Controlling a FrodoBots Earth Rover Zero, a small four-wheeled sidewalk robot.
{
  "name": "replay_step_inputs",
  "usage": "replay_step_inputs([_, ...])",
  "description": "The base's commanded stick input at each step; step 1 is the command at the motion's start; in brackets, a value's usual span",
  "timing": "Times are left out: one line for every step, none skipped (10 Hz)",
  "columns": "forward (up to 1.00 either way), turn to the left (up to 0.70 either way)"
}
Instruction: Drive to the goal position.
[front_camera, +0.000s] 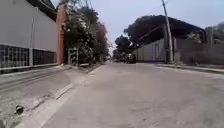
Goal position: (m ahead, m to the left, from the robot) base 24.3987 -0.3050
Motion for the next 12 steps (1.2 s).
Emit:
replay_step_inputs([1.0, 0.02])
replay_step_inputs([1.0, 0.02])
replay_step_inputs([1.0, 0.02])
replay_step_inputs([1.0, 0.02])
replay_step_inputs([1.0, 0.02])
replay_step_inputs([1.0, 0.02])
replay_step_inputs([1.0, 0.02])
replay_step_inputs([1.0, 0.02])
replay_step_inputs([1.0, 0.02])
replay_step_inputs([1.0, -0.26])
replay_step_inputs([1.0, -0.38])
replay_step_inputs([1.0, -0.32])
